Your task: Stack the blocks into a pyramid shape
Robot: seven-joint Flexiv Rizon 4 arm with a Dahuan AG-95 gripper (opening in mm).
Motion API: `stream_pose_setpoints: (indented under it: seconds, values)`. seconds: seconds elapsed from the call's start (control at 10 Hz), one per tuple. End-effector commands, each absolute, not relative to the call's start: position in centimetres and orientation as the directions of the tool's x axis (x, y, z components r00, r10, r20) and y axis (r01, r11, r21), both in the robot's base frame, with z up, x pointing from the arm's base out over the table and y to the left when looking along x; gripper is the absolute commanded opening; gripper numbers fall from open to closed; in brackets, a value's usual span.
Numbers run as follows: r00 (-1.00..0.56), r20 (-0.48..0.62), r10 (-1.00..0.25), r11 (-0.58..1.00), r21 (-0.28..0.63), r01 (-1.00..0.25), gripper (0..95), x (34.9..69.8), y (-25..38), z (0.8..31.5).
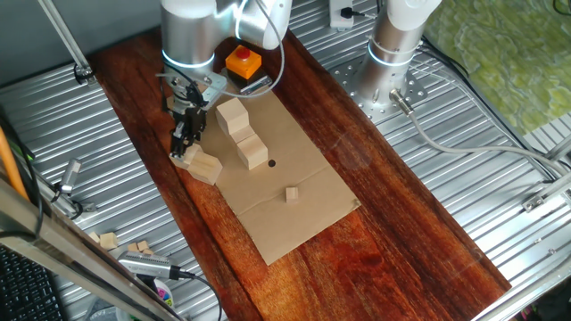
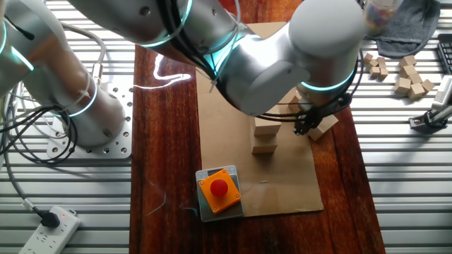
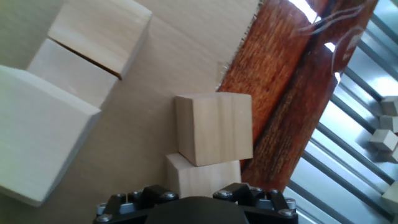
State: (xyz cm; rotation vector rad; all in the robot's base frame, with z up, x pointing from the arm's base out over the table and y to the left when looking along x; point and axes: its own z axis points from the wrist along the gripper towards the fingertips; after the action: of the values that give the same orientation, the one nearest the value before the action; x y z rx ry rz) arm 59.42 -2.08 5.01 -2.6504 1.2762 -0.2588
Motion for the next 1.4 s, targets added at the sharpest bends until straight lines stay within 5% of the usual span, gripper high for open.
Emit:
stream_pose_setpoints:
  seconds: [0.1,0.9,1.0,1.4]
  values:
    - [0.614,0.089,-0.784,-0.615,-0.246,-0.75,95.0,59.5,-2.1,5.0]
    - [0.629,0.073,-0.774,-0.625,-0.243,-0.742,95.0,59.8,-2.3,4.1]
    - [0.637,0.064,-0.768,-0.632,-0.231,-0.74,76.0,59.9,-2.4,4.0]
    - [0.672,0.034,-0.74,-0.665,-0.191,-0.722,76.0,59.9,-2.5,3.6]
